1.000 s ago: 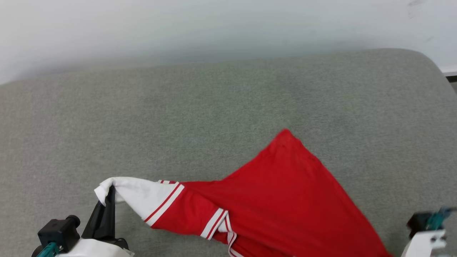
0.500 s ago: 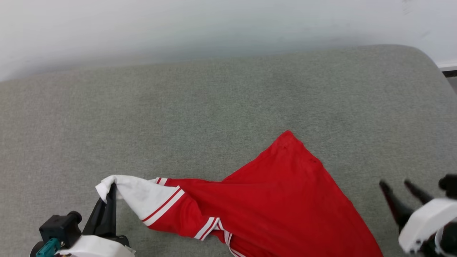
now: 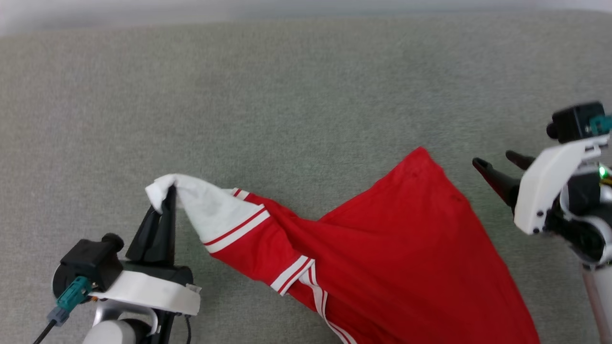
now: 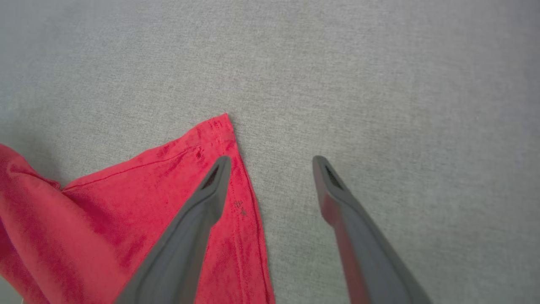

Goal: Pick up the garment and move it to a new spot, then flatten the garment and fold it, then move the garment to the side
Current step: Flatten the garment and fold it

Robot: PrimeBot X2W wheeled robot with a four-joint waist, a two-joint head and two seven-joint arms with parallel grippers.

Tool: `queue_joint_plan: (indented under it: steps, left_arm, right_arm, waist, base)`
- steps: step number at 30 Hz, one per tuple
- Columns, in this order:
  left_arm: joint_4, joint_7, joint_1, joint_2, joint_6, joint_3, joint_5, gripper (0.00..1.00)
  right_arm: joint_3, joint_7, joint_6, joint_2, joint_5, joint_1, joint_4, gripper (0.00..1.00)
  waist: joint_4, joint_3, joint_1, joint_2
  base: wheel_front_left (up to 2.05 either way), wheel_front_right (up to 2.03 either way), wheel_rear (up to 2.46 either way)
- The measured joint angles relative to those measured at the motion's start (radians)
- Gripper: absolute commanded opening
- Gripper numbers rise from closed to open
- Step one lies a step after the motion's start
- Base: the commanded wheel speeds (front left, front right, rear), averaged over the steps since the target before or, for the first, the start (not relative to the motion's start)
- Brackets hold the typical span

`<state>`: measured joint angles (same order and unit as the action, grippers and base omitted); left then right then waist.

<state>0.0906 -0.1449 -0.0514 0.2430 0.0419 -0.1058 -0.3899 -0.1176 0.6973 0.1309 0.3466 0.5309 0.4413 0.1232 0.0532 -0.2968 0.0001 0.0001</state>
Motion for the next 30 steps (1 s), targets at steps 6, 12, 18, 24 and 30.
queue_joint_plan:
  steps: [6,12,18,24,30]
  left_arm:
    - [0.005,-0.018,-0.062,-0.009,0.013,-0.038,0.013,0.00]
    - [-0.009,-0.035,-0.107,-0.022,0.023,-0.058,0.016,0.00]
    - [-0.034,-0.051,-0.117,-0.024,0.025,-0.061,0.013,0.00]
    - [-0.054,-0.054,-0.117,-0.018,0.024,-0.054,0.007,0.00]
    - [-0.064,-0.069,-0.120,0.009,0.011,-0.033,0.018,0.00]
  right_arm:
    - [-0.086,0.191,0.000,-0.003,0.006,0.135,0.040,1.00]
    - [-0.156,0.228,0.000,-0.010,0.012,0.194,0.120,1.00]
    - [-0.203,0.252,0.000,0.005,0.035,0.233,0.177,0.00]
    - [-0.242,0.155,0.000,0.005,0.043,0.234,0.209,0.00]
    - [-0.198,-0.035,0.000,-0.009,-0.011,0.228,0.221,0.00]
  waist:
    - [-0.043,-0.084,0.0001,0.0000]
    - [-0.088,-0.139,0.0001,0.0000]
    - [-0.104,-0.152,0.0000,0.0000]
    - [-0.094,-0.119,0.0000,-0.0001]
    - [-0.078,-0.044,0.0000,0.0000]
  base:
    - [0.00,0.00,0.00]
    - [0.00,0.00,0.00]
    - [0.00,0.00,0.00]
    - [0.00,0.00,0.00]
    - [0.00,0.00,0.00]
